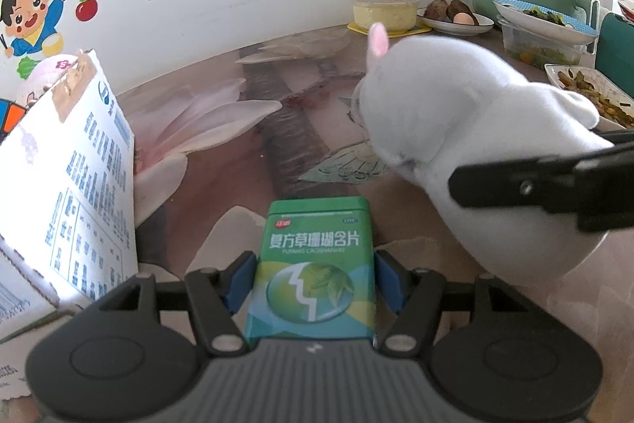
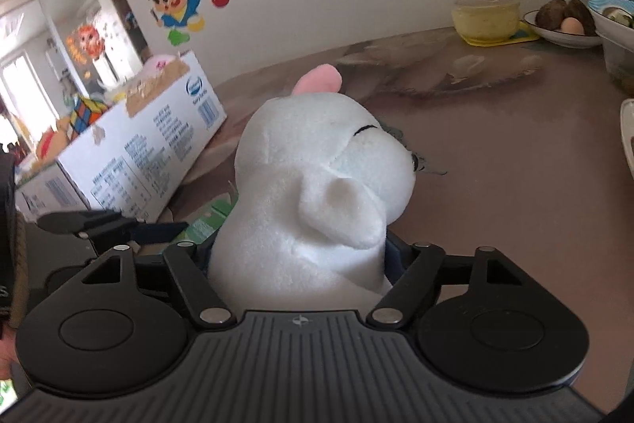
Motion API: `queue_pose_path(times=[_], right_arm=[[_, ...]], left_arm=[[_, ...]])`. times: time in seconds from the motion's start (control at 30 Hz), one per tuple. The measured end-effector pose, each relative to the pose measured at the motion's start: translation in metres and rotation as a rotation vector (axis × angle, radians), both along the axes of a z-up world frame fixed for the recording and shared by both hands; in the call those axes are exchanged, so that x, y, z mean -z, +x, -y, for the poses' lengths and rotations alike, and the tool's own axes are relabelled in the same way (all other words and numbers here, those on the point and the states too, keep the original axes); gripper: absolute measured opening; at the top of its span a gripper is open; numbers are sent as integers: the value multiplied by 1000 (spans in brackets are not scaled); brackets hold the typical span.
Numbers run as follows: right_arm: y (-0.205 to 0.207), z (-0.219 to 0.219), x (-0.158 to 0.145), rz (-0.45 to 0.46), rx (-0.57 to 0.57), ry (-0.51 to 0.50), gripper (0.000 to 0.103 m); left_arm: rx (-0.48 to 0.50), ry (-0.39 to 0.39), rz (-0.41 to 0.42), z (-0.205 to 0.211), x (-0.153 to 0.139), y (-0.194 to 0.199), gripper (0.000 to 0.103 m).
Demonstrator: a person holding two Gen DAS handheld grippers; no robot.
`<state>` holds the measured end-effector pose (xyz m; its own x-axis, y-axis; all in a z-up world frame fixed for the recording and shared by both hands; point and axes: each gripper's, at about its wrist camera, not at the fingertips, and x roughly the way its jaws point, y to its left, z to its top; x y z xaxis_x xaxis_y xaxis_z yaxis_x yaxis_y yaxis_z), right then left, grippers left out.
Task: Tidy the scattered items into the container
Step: 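Carry the green box and the rabbit with both tools toward the cardboard toy box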
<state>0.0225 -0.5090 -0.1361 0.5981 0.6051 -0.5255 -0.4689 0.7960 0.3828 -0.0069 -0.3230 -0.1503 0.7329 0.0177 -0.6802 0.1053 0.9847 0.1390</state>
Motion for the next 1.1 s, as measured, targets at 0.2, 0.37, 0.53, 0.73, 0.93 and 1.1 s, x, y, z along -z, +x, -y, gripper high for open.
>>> queue_pose_path(times=[0.2,0.37,0.53,0.73,0.93,1.1], right_arm=[[-9,12,-10,39,21,40,92],[-17,20,-22,82,29,67,92],[-20,23,-28,87,18,93,92],[-25,16,-29,93,0,82,92],[-32,7,-31,88,-23,77,92],[-36,3,-35,88,-40,78,92]], left_arm=[[-1,-9,22,-2,-3,-6,65],[-2,-29,58,-4,-11,-11,65],[-1,-39,78,-6,-20,-16,65],[-3,-46,95,-9,-31,-25,65],[-7,-54,121,-13,-46,-38,65],[-22,-72,130,-18,-58,-46,65]])
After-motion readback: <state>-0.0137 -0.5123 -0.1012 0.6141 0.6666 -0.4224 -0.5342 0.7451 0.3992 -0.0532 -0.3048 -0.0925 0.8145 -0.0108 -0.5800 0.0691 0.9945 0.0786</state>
